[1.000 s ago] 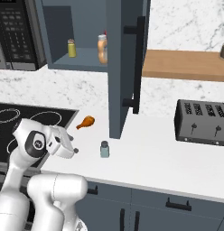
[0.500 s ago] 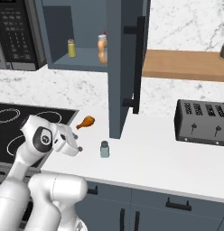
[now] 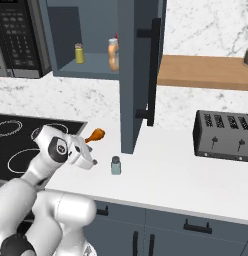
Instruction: Put the shaker and condiment bottle from the counter next to their counterparts in the cabinet.
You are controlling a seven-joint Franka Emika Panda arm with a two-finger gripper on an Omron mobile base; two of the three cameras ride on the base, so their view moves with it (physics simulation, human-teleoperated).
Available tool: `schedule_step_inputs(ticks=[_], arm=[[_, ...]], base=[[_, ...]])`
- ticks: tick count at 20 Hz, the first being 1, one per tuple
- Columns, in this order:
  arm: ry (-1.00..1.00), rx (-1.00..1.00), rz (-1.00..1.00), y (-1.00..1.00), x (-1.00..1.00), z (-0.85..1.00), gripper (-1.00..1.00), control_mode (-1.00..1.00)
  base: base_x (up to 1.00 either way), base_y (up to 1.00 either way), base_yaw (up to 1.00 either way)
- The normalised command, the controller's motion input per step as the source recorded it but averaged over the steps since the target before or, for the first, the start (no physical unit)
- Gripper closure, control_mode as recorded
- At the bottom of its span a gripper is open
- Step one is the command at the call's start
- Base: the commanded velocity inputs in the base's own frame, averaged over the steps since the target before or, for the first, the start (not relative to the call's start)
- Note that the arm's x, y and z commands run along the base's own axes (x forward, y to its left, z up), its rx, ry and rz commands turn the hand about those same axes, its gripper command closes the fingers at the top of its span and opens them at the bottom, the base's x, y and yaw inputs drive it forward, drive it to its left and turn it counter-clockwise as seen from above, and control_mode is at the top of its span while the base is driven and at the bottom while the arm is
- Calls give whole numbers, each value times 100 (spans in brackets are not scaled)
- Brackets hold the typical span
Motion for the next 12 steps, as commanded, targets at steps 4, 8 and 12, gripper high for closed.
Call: schedule_step_inputs(ticks=[4, 8, 12], arm=[[-16, 0, 2, -51, -5, -63, -100, -100], [-11, 1, 0, -36, -6, -38, -100, -100], [-7, 0, 0, -27, -7, -56, -100, -100]], base=[[0, 0, 0], [0, 0, 0], [0, 0, 0]])
